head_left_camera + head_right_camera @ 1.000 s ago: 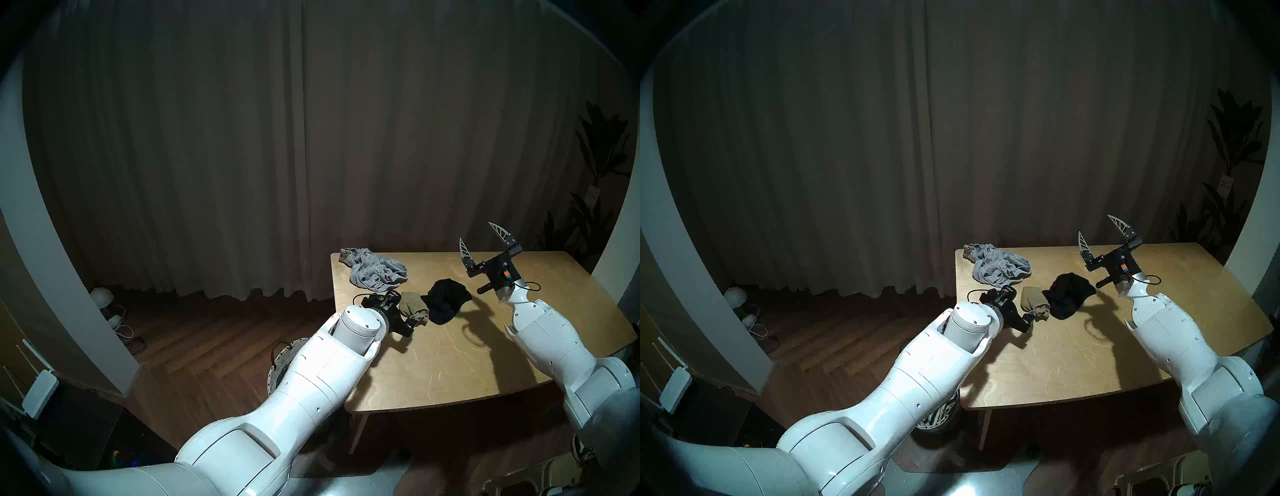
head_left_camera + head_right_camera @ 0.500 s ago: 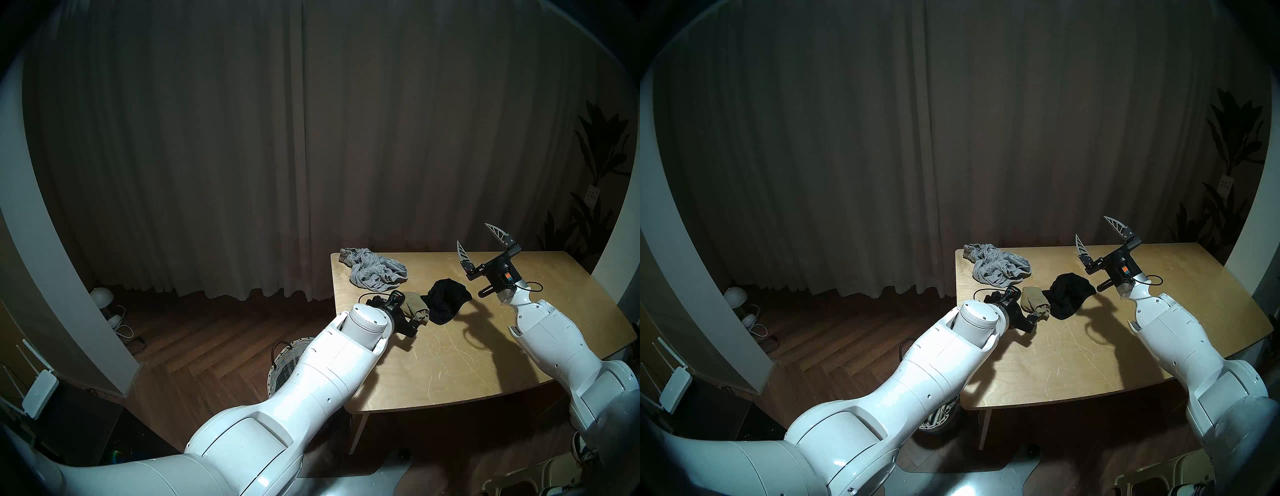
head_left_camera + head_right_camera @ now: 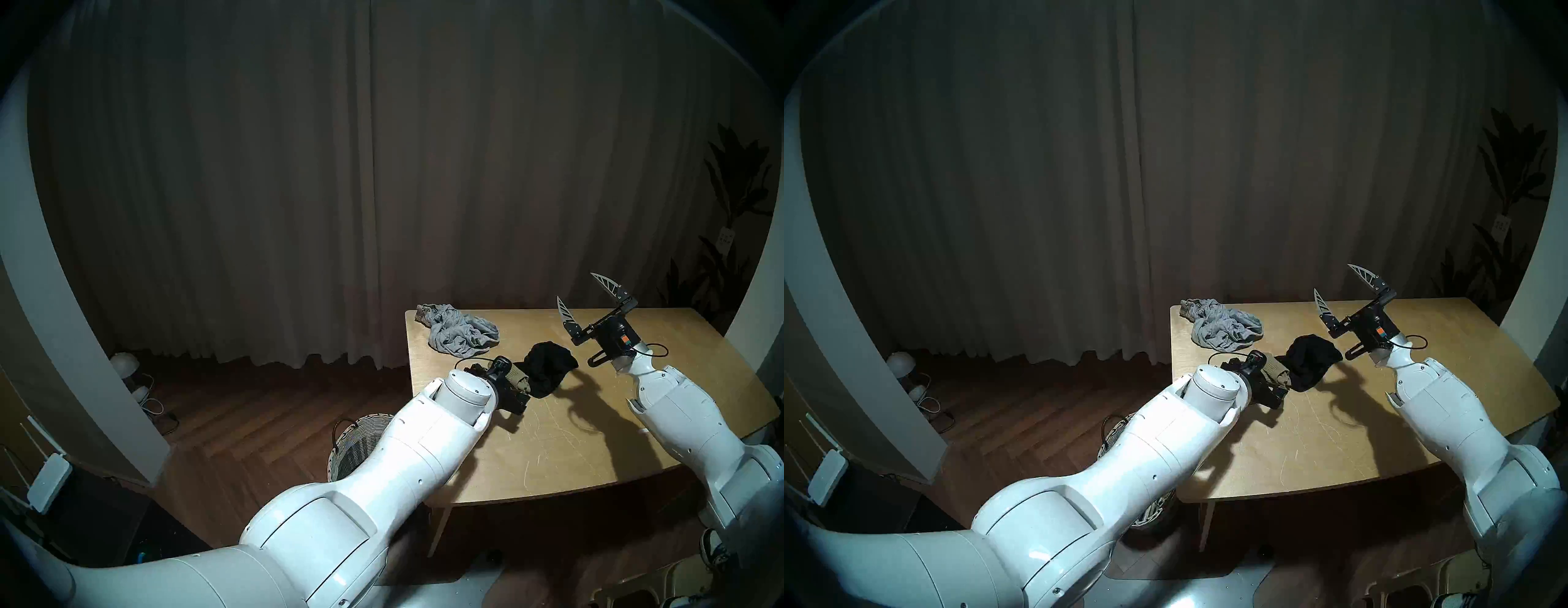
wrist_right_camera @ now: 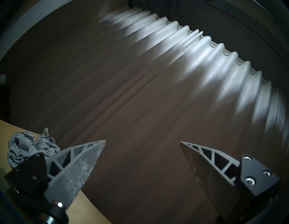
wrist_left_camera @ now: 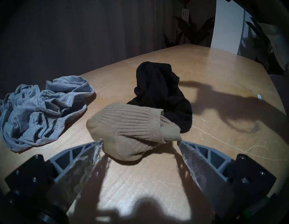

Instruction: Toss clothes into the laundry hamper

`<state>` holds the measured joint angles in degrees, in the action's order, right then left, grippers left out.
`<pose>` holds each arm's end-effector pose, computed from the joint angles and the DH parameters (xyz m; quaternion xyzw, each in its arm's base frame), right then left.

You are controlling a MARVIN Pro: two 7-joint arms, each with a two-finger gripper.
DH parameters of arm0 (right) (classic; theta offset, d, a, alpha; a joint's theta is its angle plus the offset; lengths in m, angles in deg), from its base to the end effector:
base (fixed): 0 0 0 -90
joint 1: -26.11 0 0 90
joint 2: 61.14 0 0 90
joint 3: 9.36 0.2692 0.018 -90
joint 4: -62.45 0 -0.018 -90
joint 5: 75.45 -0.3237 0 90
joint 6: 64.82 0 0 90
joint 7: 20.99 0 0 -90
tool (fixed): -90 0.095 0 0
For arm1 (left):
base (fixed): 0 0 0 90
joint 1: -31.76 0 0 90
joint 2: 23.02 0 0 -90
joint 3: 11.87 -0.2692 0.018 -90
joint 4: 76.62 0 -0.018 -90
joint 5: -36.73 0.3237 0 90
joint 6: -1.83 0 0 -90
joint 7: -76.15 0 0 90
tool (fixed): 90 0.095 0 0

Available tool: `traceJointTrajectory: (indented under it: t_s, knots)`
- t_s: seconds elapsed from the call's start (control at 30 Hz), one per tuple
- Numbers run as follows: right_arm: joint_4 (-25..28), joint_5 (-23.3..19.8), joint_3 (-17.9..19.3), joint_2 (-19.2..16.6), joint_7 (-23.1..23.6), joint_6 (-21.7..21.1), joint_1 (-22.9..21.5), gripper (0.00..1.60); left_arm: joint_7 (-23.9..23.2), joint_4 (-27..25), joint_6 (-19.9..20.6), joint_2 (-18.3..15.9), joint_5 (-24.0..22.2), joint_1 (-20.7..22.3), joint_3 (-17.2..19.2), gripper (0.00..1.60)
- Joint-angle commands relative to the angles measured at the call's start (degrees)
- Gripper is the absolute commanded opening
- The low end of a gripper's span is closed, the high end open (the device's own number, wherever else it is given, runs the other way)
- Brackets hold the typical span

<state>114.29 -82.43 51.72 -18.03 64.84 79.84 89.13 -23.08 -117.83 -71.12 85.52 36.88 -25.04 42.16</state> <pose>0.4745 -0.2276 -0.2369 0.4432 0.3382 0.8146 0.1602 0.4544 -0.3482 -0.3322 0.7865 -0.3554 0.4673 0.1917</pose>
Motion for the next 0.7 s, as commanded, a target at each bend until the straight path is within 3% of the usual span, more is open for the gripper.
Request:
traceJointTrajectory:
  t_s: [0.0, 0.67]
  knots:
    - [3.43, -1.18, 0.81, -2.17, 0.46, 0.34, 0.61, 1.60, 0.14, 0.16, -0.59, 3.18, -0.30, 3.81, 0.21, 1.60]
    - [10.77, -4.36, 1.57, -6.18, 3.86, 0.34, 4.71, 1.60, 0.59, 4.29, -1.28, 4.22, -2.03, 8.13, 2.11, 1.60]
